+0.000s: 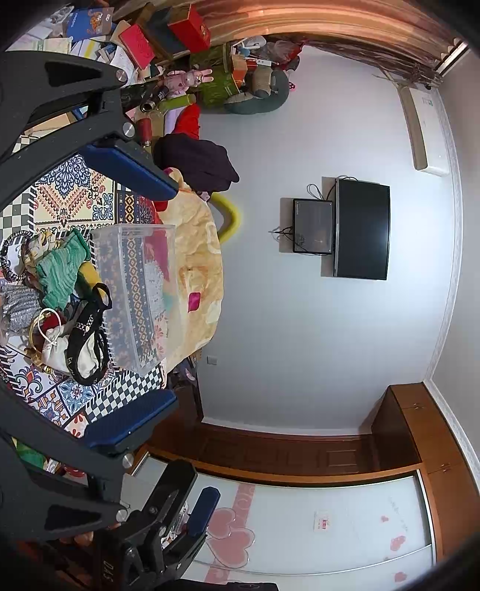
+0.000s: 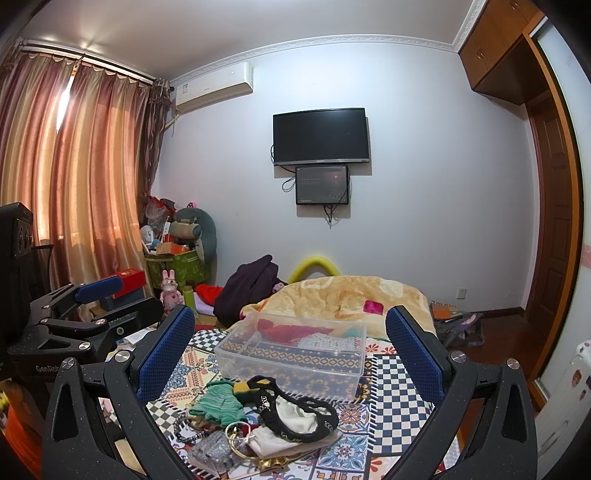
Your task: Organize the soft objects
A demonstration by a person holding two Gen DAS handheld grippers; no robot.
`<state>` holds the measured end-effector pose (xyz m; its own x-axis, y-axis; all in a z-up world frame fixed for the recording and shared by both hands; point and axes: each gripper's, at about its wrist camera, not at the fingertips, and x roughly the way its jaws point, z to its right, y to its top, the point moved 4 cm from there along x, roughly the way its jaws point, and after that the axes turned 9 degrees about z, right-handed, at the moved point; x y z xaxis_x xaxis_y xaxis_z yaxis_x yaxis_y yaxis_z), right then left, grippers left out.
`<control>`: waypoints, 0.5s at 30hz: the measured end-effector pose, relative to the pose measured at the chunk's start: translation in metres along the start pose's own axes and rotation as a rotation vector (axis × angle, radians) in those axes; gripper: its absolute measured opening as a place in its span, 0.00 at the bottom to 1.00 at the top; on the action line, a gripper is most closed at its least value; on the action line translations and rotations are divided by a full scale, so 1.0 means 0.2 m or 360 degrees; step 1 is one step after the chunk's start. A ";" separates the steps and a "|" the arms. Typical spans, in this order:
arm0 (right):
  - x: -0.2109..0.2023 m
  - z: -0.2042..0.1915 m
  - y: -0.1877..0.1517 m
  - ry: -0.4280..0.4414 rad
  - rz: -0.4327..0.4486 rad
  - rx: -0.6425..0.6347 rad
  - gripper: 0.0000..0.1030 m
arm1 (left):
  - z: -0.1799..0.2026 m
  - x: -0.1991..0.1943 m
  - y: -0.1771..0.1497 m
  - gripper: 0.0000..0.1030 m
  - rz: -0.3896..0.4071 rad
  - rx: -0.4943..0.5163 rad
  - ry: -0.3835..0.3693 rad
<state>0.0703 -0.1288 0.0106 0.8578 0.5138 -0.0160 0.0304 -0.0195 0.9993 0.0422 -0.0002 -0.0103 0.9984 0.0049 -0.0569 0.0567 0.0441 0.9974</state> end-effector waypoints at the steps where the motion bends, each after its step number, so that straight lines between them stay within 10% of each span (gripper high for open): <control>1: 0.00 0.00 0.00 0.0000 0.0000 -0.0002 1.00 | 0.00 0.00 0.00 1.00 -0.0001 -0.0001 -0.0001; 15: 0.00 0.00 0.00 -0.0002 0.0001 -0.0003 1.00 | 0.00 -0.02 0.01 1.00 0.0003 -0.0009 -0.0001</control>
<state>0.0697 -0.1283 0.0097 0.8583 0.5130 -0.0156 0.0290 -0.0180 0.9994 0.0393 0.0003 -0.0076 0.9985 0.0045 -0.0551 0.0548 0.0497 0.9973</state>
